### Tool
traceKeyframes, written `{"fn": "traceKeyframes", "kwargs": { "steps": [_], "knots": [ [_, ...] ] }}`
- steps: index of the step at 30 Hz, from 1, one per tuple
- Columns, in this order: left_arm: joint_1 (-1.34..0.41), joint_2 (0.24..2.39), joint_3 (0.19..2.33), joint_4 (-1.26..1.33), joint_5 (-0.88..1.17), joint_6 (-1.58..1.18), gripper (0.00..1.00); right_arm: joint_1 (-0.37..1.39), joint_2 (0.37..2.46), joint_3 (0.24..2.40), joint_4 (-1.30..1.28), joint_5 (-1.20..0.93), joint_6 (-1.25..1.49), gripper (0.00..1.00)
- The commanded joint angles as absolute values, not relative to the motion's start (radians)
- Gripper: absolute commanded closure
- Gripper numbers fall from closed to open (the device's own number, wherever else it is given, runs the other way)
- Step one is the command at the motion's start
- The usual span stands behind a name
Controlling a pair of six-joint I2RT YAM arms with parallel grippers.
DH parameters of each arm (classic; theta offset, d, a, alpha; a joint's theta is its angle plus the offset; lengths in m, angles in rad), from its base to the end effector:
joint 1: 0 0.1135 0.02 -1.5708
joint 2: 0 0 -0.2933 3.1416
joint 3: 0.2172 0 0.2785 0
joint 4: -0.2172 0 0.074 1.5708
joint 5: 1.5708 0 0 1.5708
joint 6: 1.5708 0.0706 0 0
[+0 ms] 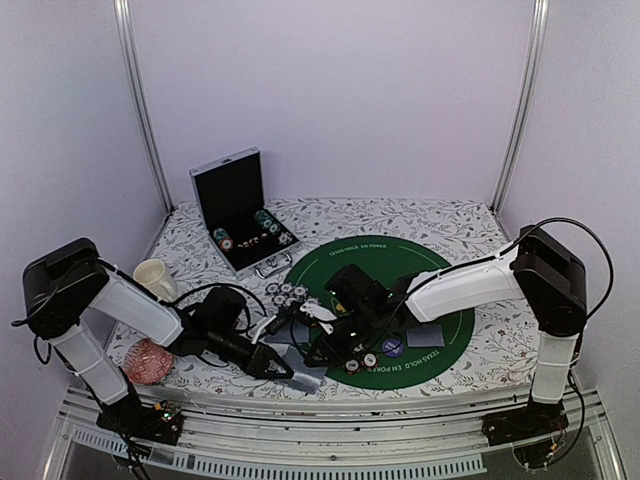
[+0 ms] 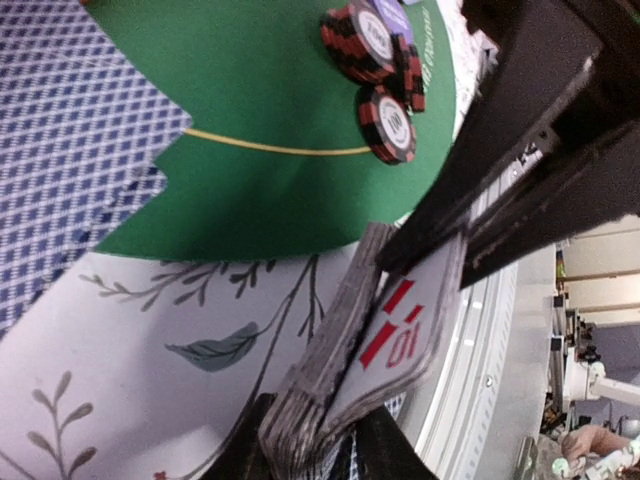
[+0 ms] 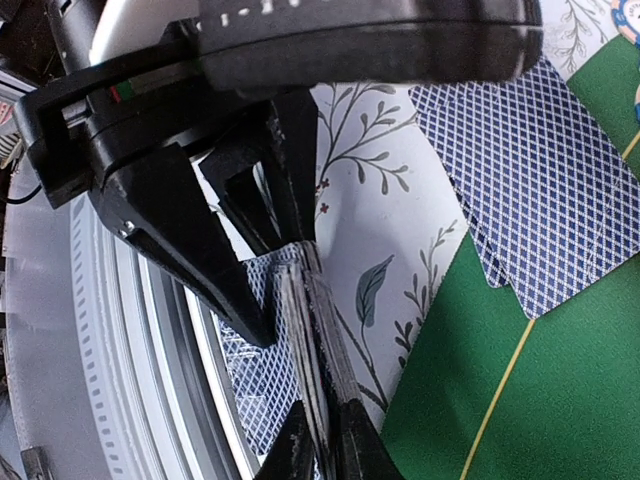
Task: Distribute texas hold em gaming equipment
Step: Place the face-down deck piles at the center of the board, then place the face-down deck piles on the face-down deck piles.
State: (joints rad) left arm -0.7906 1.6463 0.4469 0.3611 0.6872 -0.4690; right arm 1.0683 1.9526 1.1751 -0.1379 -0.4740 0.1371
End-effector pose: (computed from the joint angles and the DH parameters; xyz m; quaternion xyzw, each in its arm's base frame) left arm 0.1670 -0.2325 0.0787 0.2598 0.8484 -0.4528 0.0872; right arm 0.1878 0.4087 0.1292 -0.4807 0.7884 0.3605 0.1317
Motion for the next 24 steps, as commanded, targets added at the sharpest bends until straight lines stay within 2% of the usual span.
{"fn": "traceKeyframes", "kwargs": {
  "steps": [1,5,12,24],
  "knots": [
    [-0.773,1.674,0.466,0.301,0.579,-0.426,0.69,1.059,1.987,1.189,-0.126,-0.491,0.125,0.91],
    [-0.773,1.648,0.466,0.3,0.583,-0.41,0.58,1.054,1.99,1.189,-0.128,-0.496,0.123,0.96],
    [-0.773,1.552,0.442,0.264,0.528,-0.395,0.4,1.038,1.973,1.188,-0.141,-0.499,0.134,0.97],
    [-0.788,1.198,0.385,0.294,0.32,-0.367,0.36,1.019,1.973,1.231,-0.193,-0.554,0.166,0.97]
  ]
}}
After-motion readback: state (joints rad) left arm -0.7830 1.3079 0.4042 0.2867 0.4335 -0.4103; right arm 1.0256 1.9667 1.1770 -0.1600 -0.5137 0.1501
